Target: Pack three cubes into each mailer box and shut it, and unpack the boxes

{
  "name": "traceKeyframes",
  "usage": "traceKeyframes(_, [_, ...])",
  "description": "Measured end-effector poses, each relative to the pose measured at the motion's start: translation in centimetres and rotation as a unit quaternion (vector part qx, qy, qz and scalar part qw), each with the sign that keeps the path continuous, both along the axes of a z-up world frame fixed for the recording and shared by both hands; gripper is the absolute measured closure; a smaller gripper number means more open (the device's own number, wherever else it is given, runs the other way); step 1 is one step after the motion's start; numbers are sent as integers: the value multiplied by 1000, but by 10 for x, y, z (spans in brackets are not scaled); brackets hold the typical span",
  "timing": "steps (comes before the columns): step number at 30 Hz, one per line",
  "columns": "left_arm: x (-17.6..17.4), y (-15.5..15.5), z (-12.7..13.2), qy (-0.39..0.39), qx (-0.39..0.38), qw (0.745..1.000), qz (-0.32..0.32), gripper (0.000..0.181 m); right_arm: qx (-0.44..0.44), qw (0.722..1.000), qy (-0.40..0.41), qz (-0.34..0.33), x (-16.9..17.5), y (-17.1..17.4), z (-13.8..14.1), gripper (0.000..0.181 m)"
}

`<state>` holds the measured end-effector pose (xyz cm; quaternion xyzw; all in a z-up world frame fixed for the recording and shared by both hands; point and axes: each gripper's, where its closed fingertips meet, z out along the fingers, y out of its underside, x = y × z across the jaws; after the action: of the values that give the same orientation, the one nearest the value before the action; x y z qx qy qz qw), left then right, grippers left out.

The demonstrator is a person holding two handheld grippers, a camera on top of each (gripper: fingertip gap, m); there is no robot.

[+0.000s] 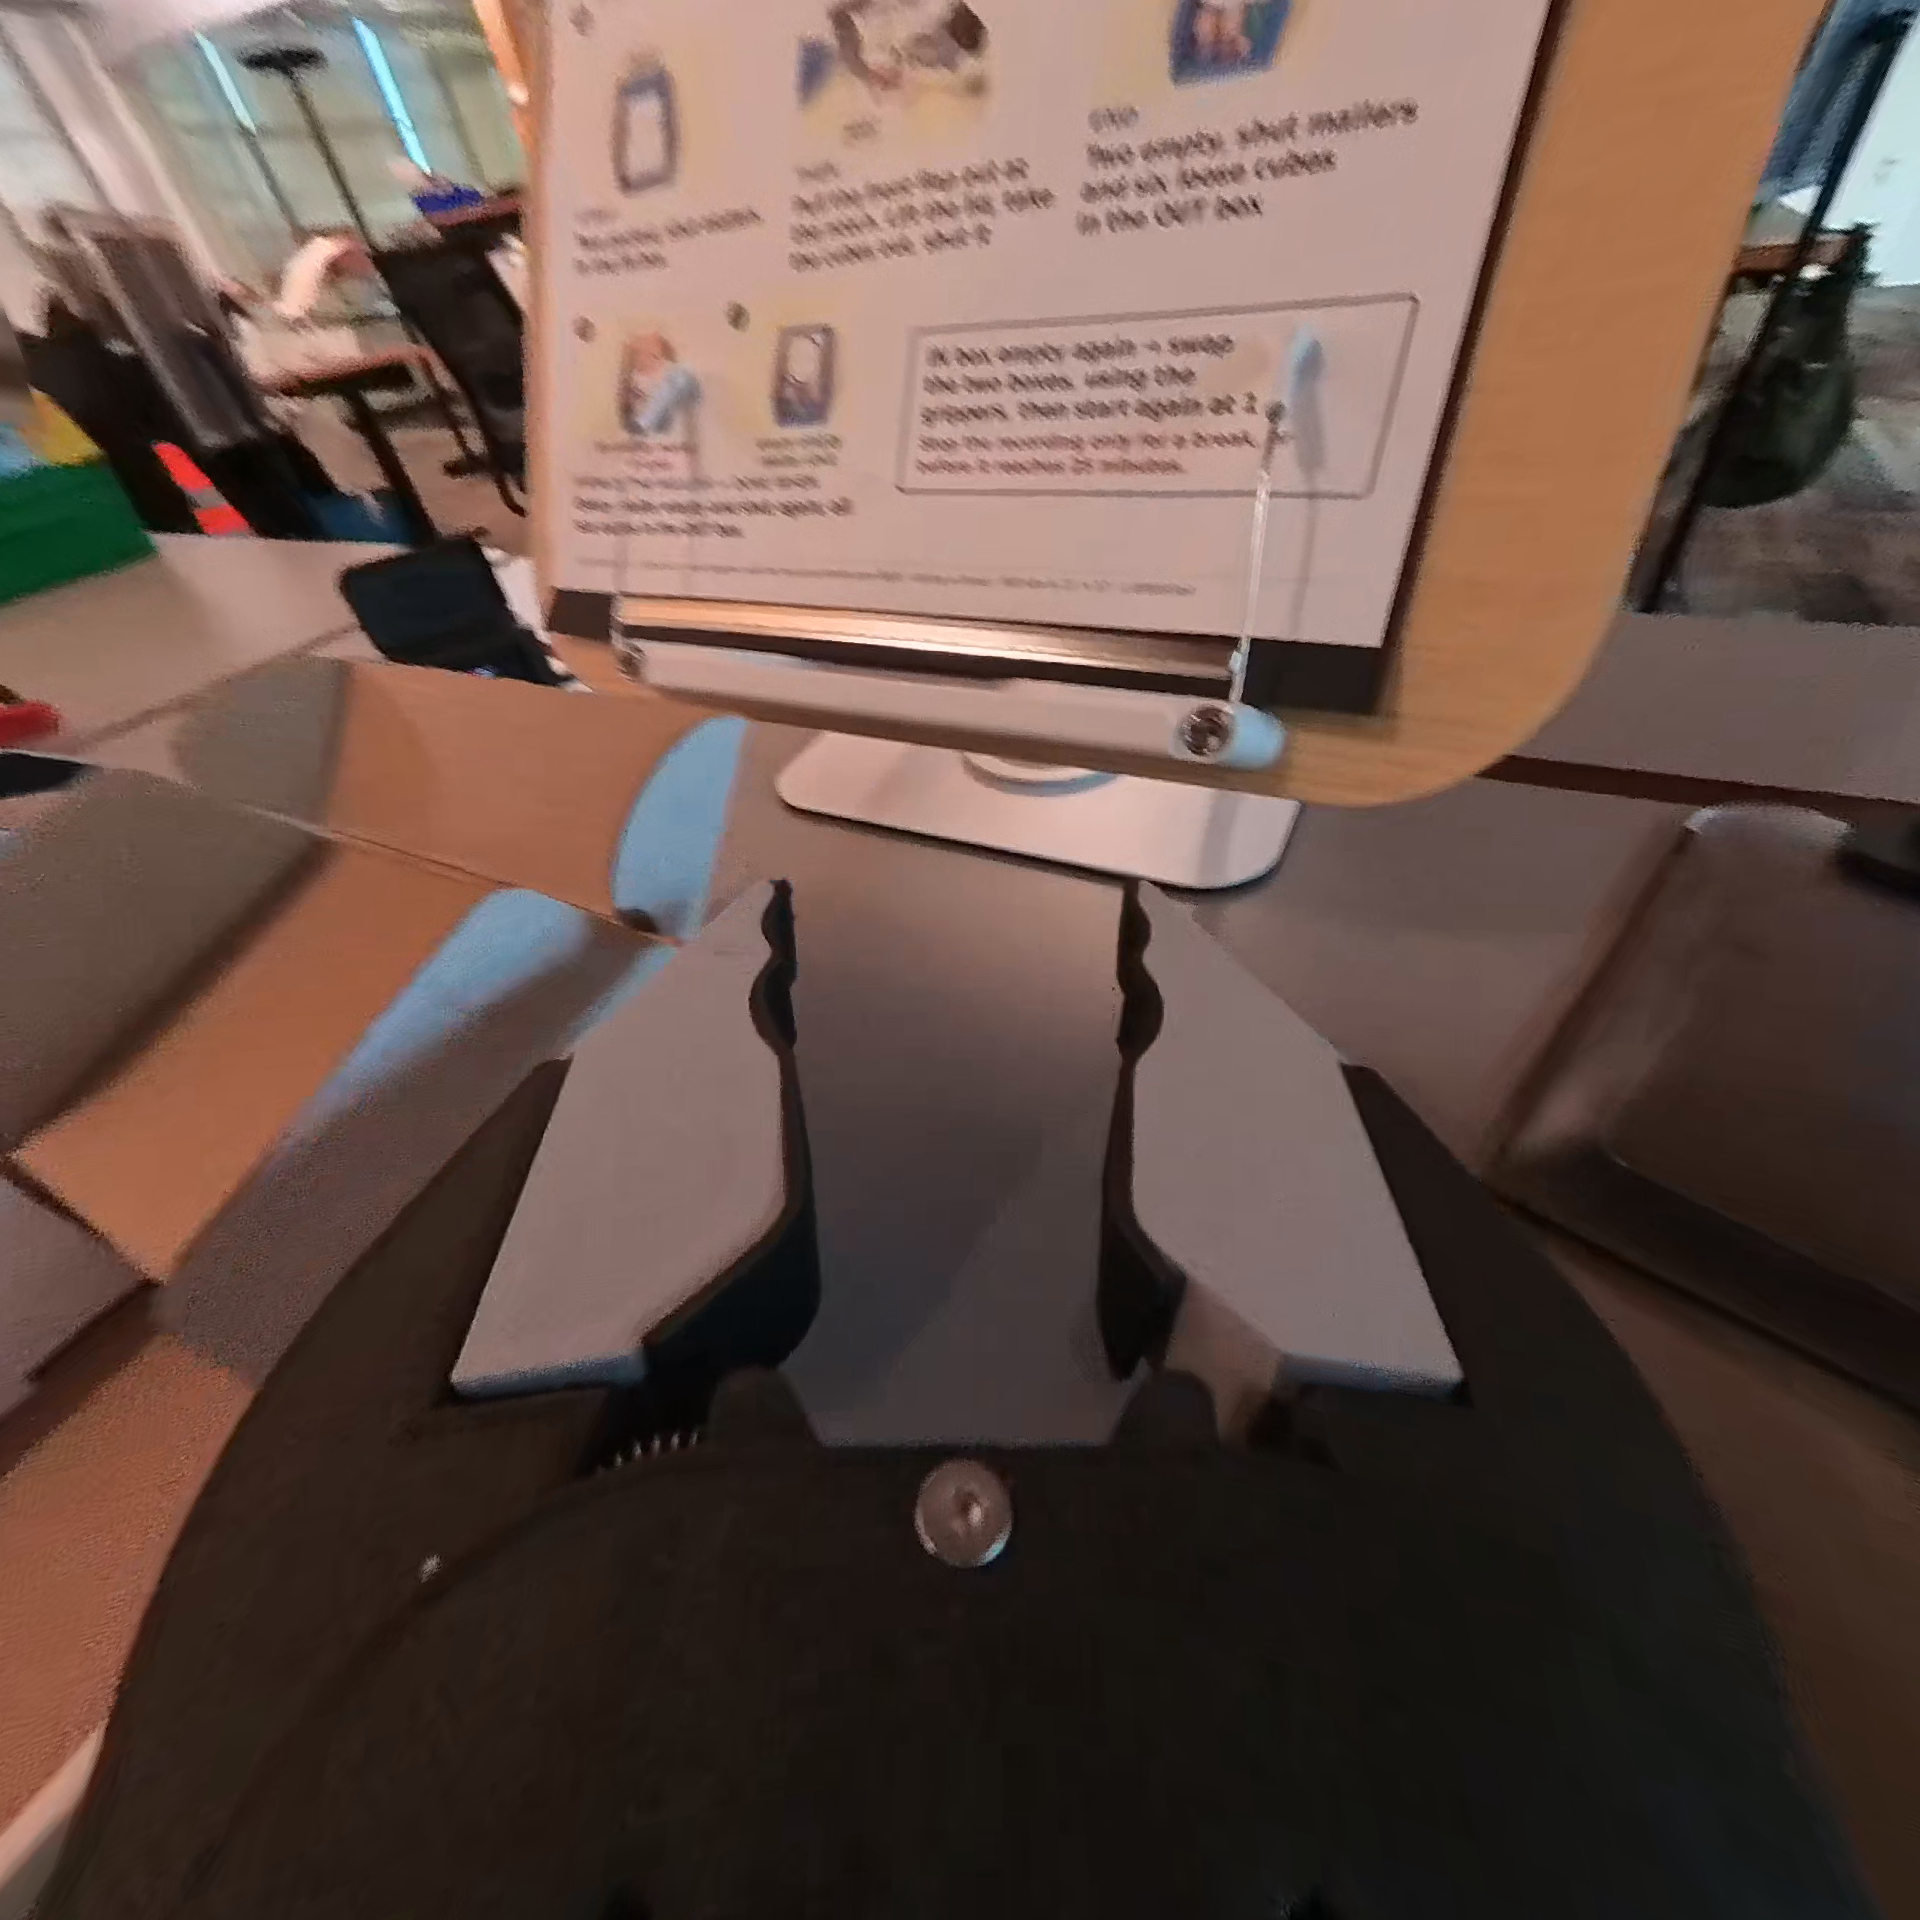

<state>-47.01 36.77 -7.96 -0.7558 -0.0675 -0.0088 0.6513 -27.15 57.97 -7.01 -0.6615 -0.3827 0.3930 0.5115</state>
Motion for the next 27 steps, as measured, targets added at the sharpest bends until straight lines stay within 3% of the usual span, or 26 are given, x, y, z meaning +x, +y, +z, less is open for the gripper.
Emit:
traceKeyframes(1, [0, 0, -1, 0, -1, 1000, -1, 123, 1, 1000, -13, -9, 1, 4, -6, 118])
traceKeyframes(8, [1, 1, -1, 24, -3, 1000, 6, 129, -6, 997, -76, 1, -3, 9, -34, 143])
traceKeyframes(12, [-1, 1, -2, 20, -5, 1000, 10, 128, -12, 996, -90, -21, 0, 15, -38, 125])
traceKeyframes(27, [1, 2, -4, 26, -13, 1000, 7, 131, -17, 994, -105, -14, -3, 14, -44, 125])
